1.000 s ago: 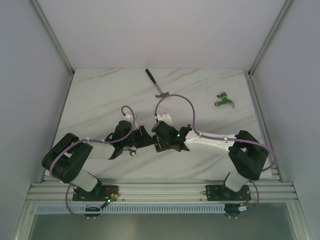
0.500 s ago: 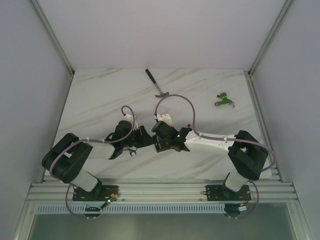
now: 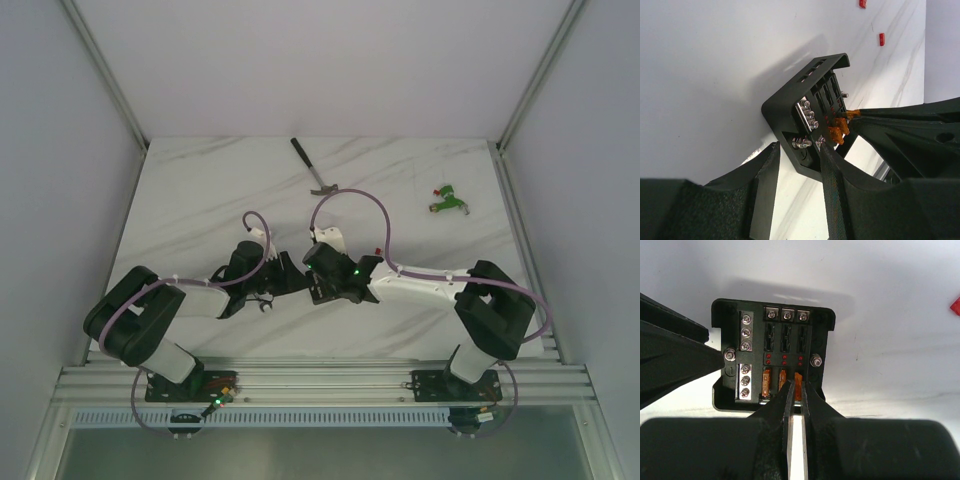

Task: Snap on the fuse box
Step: Install the fuse at the fuse box base.

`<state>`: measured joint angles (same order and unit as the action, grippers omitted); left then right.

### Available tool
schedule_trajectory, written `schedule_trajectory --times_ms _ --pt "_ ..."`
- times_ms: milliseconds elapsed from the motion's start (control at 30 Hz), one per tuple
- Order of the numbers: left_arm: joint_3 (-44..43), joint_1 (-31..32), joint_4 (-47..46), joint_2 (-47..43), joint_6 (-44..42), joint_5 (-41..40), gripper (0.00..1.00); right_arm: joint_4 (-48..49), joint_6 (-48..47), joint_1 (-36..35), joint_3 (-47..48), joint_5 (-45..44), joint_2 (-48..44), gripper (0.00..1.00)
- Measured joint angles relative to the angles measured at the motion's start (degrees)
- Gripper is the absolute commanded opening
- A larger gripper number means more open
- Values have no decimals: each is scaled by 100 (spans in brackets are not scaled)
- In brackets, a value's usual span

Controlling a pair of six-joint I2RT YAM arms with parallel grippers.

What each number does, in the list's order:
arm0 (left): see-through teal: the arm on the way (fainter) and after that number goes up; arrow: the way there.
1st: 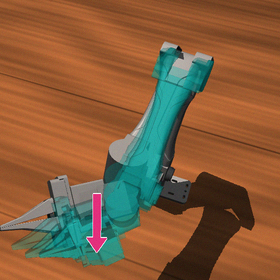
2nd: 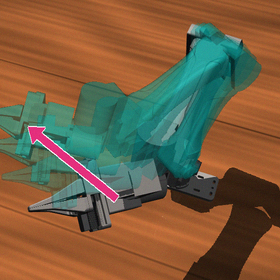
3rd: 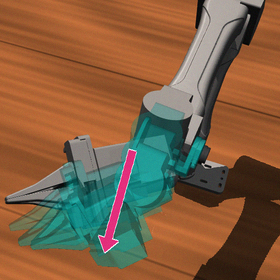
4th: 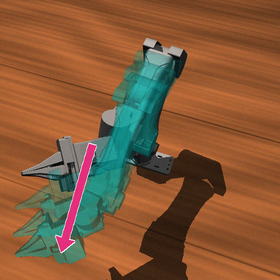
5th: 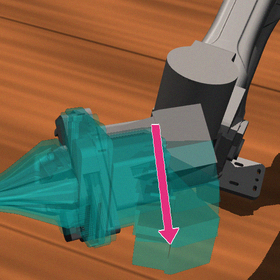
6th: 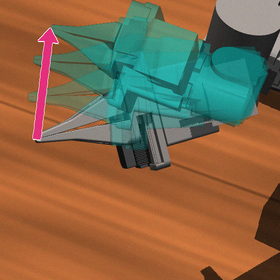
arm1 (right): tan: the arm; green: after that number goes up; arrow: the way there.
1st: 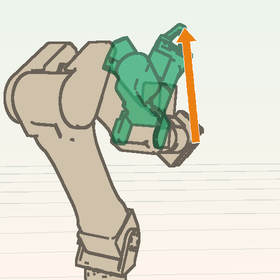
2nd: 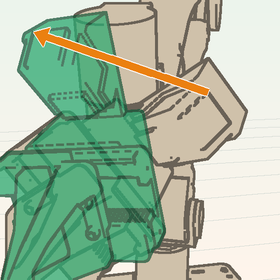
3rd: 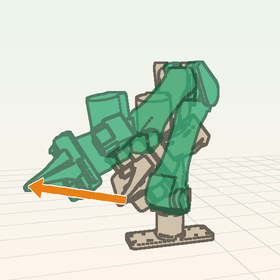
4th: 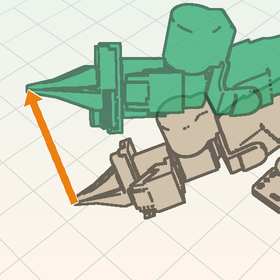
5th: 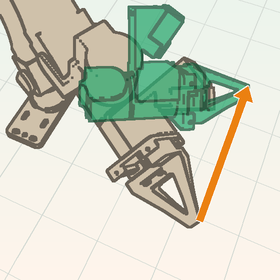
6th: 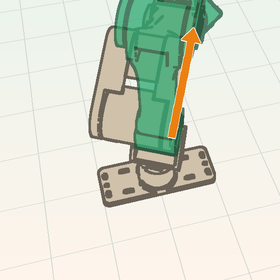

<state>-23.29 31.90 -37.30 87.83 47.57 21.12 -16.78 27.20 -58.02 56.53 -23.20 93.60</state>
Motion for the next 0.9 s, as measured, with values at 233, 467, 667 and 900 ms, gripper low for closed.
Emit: schedule_trajectory --times_ms 233,467,667,900 --pt "0 0 2 0 0 0 47 0 68 0 -15 -17 -17 0" --pt "0 0 2 0 0 0 47 -2 114 0 -22 -22 -22 0" --pt "0 0 2 0 0 0 47 -50 164 0 -92 -48 -101 0" --pt "0 0 2 0 0 0 47 -70 210 0 -122 -79 -131 0"
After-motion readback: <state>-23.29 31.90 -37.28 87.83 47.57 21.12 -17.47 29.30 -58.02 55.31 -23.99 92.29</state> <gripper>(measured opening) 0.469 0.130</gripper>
